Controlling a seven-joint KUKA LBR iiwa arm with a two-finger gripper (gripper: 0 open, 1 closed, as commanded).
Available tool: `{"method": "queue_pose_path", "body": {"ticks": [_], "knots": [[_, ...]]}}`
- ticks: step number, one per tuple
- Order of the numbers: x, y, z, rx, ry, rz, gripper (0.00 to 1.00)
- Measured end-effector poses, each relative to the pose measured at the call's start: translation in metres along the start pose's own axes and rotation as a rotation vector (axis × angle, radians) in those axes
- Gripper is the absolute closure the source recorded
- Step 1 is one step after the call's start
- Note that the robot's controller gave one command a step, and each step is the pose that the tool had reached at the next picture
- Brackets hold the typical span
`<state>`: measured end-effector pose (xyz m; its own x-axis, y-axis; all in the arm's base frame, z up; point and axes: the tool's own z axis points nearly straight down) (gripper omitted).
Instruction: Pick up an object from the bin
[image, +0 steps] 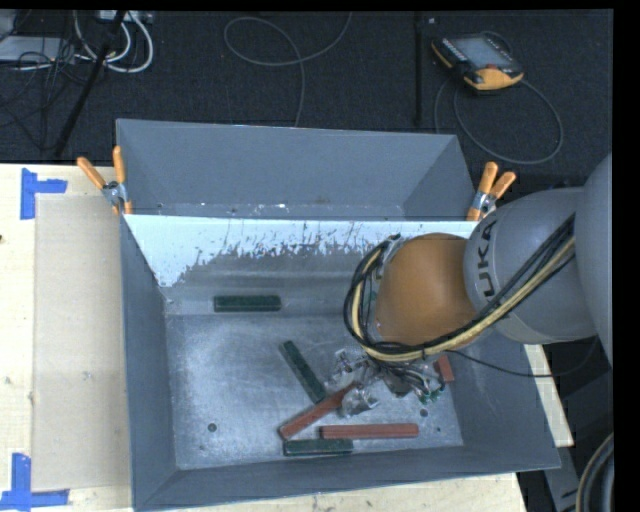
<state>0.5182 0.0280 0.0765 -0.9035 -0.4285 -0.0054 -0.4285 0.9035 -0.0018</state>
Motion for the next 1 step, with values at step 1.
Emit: {"method": "queue_pose_path", "body": {"ticks": [1], "knots": [[-0.0247, 0.0221, -0.1238, -0.002, 0.005, -0.009, 1.0]]}}
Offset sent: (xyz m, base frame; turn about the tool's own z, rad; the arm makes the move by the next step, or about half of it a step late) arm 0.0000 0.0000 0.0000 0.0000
